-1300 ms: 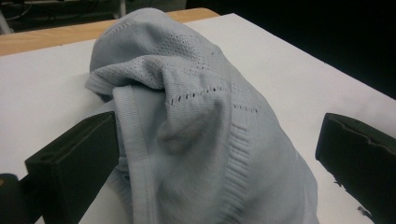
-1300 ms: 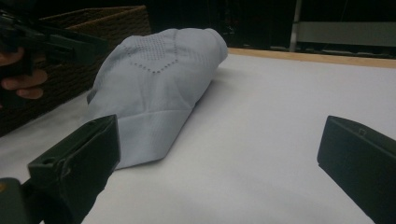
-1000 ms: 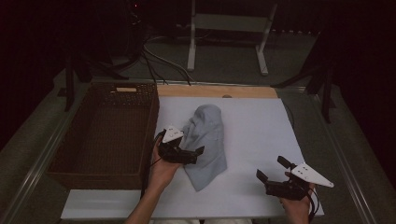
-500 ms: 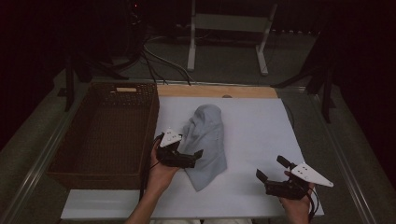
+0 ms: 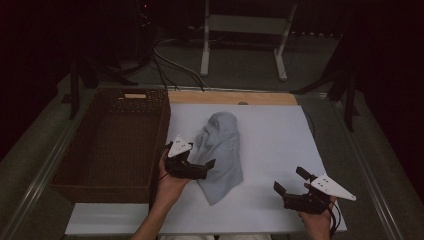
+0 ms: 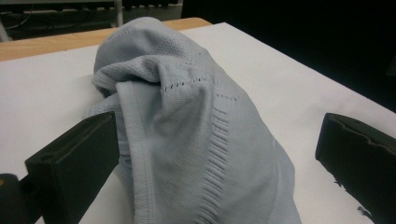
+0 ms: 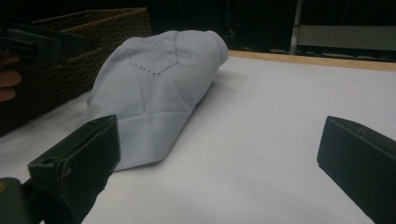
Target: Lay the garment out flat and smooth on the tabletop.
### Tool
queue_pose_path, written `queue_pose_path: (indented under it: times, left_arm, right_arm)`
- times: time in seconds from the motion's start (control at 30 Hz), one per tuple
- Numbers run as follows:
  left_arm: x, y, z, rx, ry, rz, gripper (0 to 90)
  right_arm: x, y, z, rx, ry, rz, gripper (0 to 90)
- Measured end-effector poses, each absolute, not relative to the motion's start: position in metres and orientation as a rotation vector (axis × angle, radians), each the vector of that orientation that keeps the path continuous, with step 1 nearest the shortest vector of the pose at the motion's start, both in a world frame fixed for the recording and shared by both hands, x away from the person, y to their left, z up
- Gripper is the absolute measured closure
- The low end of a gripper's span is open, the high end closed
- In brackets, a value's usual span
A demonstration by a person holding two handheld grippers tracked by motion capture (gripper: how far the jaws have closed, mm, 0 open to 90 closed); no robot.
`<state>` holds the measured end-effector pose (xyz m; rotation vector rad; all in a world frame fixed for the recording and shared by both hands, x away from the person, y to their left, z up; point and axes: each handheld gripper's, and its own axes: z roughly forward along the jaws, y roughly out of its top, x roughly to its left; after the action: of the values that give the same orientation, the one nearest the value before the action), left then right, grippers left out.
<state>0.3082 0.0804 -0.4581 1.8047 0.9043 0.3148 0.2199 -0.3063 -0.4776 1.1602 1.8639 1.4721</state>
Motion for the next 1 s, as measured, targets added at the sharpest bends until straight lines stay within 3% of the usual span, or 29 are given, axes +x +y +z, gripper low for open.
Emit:
queue_pose_path:
  times: [1.0]
  left_arm:
    - [0.301, 0.075, -0.453, 1.836, 0.860, 0.333, 1.3]
  right_arm:
    - [0.244, -0.261, -0.460, 1.204, 1.936, 1.539, 0.0]
